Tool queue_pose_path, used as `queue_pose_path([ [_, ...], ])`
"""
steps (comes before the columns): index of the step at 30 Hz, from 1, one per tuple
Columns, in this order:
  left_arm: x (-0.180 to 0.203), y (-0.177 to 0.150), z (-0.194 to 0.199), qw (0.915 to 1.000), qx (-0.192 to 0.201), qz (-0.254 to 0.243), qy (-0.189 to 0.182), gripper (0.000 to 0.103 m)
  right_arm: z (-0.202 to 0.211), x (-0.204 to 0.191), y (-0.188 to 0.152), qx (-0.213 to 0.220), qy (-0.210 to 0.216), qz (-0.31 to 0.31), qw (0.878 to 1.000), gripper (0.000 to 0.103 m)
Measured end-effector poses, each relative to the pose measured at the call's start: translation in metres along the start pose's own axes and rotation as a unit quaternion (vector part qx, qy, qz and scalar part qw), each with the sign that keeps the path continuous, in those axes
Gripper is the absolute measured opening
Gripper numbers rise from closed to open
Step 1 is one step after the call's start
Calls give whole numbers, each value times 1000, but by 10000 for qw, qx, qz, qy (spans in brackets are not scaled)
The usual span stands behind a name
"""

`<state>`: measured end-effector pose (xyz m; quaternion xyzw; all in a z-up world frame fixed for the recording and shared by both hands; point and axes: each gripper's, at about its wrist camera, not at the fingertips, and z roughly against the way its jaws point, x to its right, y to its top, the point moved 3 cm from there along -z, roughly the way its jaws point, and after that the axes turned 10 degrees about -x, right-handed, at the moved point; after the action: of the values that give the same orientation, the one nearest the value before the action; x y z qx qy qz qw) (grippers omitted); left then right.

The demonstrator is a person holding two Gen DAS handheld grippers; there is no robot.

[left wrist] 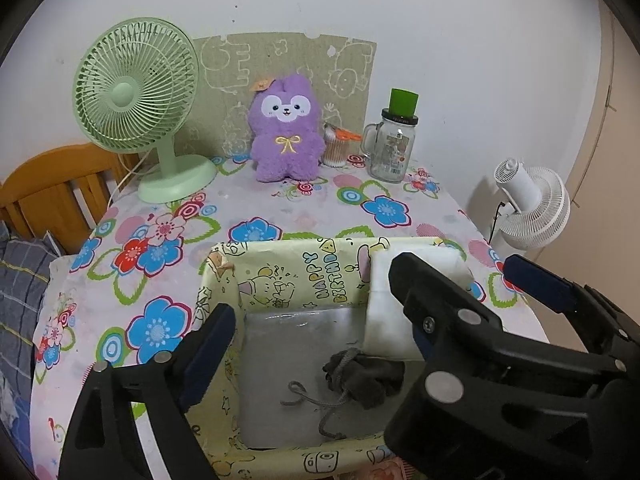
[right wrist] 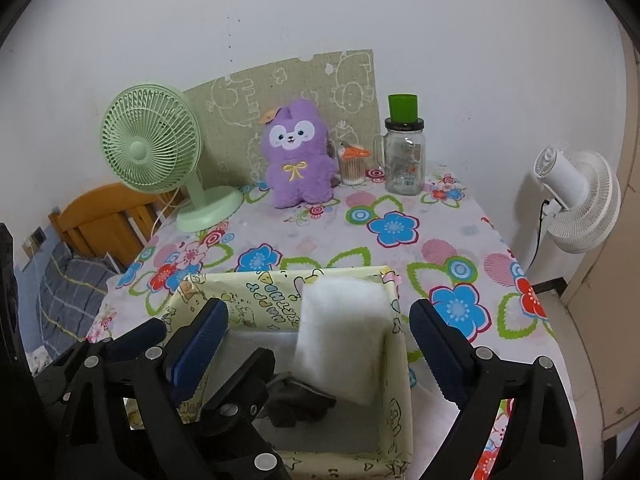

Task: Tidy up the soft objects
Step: 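Lower and release the grey item with the left tool while the right tool releases the towel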

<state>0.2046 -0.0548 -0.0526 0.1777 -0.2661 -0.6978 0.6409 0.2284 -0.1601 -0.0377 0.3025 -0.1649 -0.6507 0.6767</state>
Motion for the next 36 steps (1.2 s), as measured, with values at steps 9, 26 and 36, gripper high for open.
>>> queue_pose_path([
  [9,1,-6,13,9999,111,-36,5,95,15,-3,-7,88,-75,9,9999,94],
  [26,9,-25,47,9990,394,-178,146,98,53,-7,-26,289,-211,11,9994,94],
  [36,15,-37,68,9980,556,-239,163,98,77,-8,-37,440,-263,55,9987,95],
])
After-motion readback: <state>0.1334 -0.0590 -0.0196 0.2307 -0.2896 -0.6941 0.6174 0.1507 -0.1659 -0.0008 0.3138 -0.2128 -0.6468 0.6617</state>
